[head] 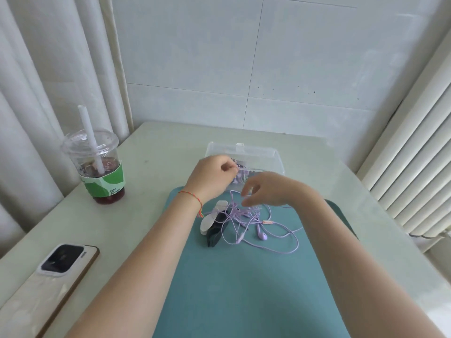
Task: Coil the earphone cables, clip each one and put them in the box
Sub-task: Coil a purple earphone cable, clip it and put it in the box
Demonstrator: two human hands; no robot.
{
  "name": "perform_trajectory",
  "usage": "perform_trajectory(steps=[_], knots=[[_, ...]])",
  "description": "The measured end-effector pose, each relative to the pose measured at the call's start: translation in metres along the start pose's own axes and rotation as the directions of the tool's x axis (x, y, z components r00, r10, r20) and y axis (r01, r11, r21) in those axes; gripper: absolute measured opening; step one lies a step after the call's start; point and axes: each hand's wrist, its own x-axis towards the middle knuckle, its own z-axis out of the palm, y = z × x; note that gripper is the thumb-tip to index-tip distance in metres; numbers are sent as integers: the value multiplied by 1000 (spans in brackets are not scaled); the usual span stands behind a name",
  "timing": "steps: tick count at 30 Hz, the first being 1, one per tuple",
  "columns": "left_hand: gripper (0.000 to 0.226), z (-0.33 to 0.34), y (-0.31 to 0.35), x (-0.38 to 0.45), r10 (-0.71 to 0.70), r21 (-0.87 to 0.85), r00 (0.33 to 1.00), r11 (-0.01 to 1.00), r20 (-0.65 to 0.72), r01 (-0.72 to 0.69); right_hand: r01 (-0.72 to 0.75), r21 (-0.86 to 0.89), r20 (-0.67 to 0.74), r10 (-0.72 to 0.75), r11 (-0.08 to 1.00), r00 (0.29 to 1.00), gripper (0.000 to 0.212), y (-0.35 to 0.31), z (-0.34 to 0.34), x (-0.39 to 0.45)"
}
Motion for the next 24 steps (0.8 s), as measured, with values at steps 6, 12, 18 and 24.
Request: perform_trajectory(steps=[6, 12, 18, 24], knots=[[20, 4, 0, -6, -40, -36, 978, 998, 204, 49, 11, 89, 46, -15, 996, 999, 39, 8, 1, -8], [23, 6, -3, -7, -84, -123, 953, 985, 291, 124, 87, 242, -229, -31, 966, 973, 18, 17, 5, -5], [7, -2, -5, -8, 0, -310, 941, 944, 339, 112, 206, 349, -521, 6, 914, 854, 16, 21, -5, -11], [25, -9, -6, -4, -78, -311, 980, 941, 185, 133, 293, 615, -631, 234, 732, 740, 18, 17, -14, -13]])
